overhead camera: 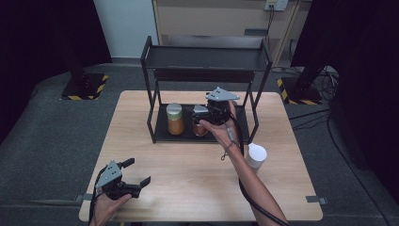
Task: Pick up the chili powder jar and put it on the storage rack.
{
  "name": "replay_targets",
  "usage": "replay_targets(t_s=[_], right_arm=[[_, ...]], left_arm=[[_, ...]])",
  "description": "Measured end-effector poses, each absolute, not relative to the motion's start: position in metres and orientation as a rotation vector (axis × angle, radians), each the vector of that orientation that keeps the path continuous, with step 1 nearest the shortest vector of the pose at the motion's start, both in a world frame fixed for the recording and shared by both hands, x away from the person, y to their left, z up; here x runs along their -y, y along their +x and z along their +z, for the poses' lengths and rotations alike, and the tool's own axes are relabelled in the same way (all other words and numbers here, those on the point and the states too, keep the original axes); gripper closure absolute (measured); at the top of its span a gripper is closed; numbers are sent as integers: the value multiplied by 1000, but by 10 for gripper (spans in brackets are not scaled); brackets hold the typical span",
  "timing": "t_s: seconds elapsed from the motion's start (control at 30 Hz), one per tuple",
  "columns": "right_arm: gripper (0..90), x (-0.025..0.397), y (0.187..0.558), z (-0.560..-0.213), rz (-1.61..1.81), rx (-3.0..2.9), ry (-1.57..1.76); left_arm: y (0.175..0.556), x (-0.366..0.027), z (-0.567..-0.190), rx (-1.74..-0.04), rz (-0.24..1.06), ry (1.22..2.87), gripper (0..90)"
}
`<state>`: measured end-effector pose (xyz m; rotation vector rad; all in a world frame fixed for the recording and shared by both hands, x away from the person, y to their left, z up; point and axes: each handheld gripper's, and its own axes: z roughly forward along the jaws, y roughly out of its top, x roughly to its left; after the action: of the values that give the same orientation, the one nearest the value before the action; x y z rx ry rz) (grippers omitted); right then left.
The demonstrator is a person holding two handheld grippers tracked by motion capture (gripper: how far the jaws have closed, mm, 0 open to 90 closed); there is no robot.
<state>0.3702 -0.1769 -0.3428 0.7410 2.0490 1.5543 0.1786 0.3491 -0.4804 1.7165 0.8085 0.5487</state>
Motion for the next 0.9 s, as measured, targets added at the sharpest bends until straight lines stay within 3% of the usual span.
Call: replay_targets(t_s=[0.9], right_arm=[[42, 201, 328, -314, 1625, -2111, 577]], left_arm=[[179, -349, -480, -810, 549, 1718, 6]])
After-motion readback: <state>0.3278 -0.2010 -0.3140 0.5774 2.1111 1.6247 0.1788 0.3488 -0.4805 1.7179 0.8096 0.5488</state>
